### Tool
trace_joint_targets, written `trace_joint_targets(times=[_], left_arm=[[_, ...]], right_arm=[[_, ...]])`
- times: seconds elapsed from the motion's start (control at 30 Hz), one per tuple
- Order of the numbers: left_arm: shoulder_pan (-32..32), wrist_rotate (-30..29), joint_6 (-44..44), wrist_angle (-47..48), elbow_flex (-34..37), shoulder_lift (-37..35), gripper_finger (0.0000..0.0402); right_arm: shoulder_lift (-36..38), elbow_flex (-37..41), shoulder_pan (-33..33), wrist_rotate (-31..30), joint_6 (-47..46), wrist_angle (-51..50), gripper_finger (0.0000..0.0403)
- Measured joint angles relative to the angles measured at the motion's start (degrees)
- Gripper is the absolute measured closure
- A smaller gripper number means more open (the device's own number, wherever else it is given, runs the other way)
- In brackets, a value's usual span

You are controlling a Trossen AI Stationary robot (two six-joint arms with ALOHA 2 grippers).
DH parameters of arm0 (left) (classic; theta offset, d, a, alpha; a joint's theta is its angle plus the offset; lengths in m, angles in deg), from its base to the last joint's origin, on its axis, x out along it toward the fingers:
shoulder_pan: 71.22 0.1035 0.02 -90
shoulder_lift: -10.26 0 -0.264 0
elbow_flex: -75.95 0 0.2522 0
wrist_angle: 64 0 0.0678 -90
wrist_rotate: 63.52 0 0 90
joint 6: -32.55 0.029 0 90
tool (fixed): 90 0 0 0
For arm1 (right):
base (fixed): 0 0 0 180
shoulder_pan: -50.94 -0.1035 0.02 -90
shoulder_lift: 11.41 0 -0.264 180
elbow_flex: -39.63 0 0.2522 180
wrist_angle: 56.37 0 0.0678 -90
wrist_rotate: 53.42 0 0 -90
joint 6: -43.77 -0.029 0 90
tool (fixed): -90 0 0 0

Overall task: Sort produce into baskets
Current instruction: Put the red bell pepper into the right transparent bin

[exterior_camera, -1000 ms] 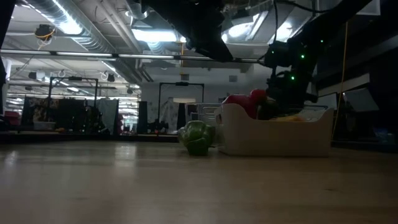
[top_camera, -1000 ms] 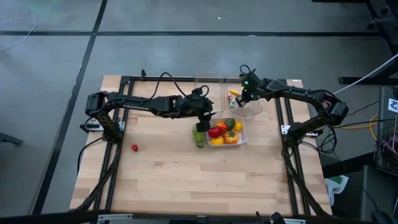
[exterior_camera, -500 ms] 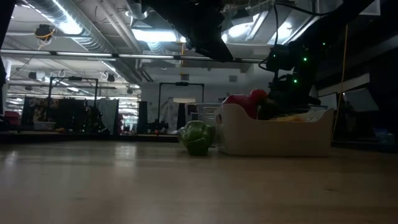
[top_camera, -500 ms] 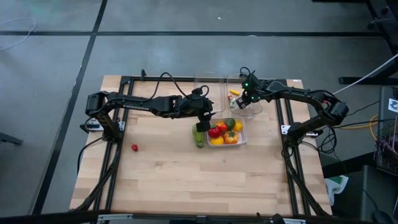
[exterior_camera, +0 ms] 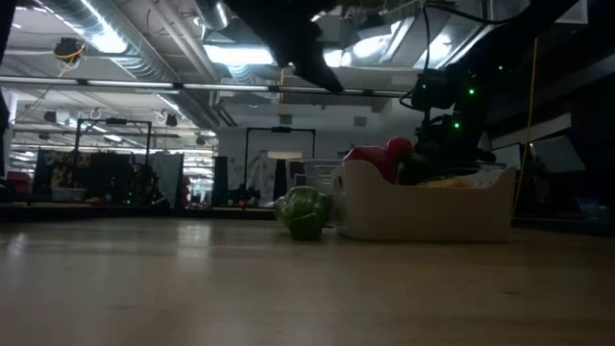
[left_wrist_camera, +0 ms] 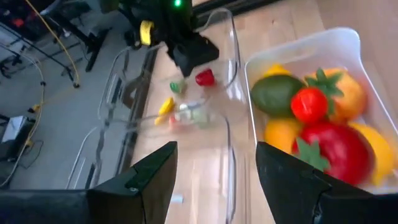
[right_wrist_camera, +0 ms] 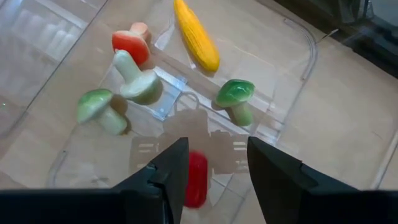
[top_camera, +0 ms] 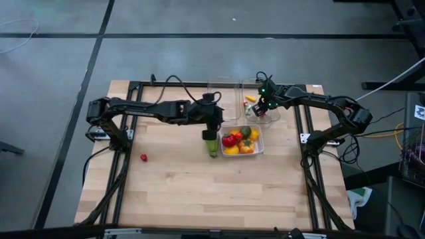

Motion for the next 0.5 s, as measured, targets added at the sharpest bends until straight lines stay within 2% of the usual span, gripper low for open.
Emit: trace_joint_targets(times=[0.17, 0.27, 0.5], left_arm=[[0.0, 0.0, -2.9, 13.9, 0.0, -5.7, 0.0188], [-0.2, 0.6, -7.9, 25.3, 0.0, -9.5, 0.0188], [-0.2, 8.9, -22.9, 52.1, 0.0, -14.2, 0.0188]], right_arm=[[0.0, 0.0, 0.0, 0.0, 0.0, -0.2, 0.0239], [0.0, 0.0, 0.0, 0.0, 0.0, -0.2, 0.0239], [0.0, 0.0, 0.0, 0.0, 0.0, -0.3, 0.0239]])
